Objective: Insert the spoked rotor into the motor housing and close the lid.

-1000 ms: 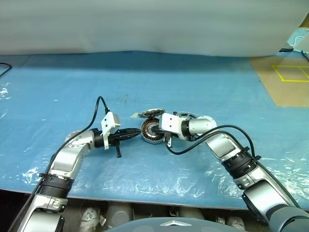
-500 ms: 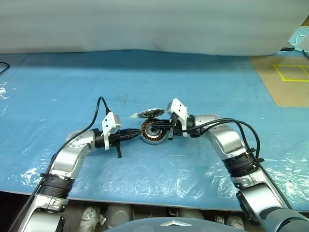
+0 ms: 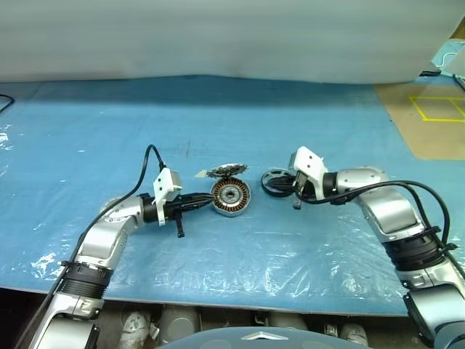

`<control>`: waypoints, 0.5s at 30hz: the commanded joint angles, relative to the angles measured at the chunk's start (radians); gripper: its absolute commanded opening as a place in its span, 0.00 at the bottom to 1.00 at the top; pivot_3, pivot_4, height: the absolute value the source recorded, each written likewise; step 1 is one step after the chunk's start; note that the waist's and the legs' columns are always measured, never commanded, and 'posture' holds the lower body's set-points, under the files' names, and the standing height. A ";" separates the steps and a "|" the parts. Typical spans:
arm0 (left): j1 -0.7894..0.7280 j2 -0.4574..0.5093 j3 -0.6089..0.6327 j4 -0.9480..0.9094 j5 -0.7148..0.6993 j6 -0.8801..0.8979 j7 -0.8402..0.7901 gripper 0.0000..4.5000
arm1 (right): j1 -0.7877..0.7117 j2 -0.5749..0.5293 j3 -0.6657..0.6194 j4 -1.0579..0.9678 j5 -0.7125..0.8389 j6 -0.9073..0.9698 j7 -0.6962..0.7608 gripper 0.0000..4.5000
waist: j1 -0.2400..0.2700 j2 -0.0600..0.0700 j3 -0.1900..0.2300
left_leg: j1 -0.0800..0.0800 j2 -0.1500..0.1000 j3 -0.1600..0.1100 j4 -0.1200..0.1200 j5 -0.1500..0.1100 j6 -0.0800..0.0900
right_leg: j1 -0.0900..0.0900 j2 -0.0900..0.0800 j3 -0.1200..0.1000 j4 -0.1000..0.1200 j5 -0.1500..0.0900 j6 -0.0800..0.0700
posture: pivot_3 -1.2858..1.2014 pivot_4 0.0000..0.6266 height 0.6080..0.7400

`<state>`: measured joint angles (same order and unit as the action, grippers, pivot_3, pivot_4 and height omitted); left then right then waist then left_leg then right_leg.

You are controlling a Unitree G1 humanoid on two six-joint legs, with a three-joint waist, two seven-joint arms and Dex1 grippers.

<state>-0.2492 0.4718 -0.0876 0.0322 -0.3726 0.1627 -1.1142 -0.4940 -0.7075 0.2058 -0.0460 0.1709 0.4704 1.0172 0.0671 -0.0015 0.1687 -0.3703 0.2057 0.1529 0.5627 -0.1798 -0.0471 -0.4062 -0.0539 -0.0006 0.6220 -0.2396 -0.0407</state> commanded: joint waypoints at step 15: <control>-0.028 -0.026 -0.010 -0.010 -0.004 -0.014 0.004 0.00 | -0.365 -0.047 0.142 0.462 -0.233 -0.473 0.280 0.66 | 0.001 0.000 0.000 | -0.002 0.000 0.000 0.002 0.000 0.001 | -0.001 0.000 -0.001 0.001 0.000 0.000 | 0.52 0.24 1.00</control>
<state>-0.2700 0.4469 -0.0999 0.0374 -0.3702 0.1606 -1.1085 -0.8182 -0.7453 0.3474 0.3946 -0.0447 0.0556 1.2689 0.0676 -0.0016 0.1687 -0.3728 0.2063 0.1530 0.5650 -0.1803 -0.0456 -0.4074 -0.0540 -0.0019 0.6234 -0.2397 -0.0412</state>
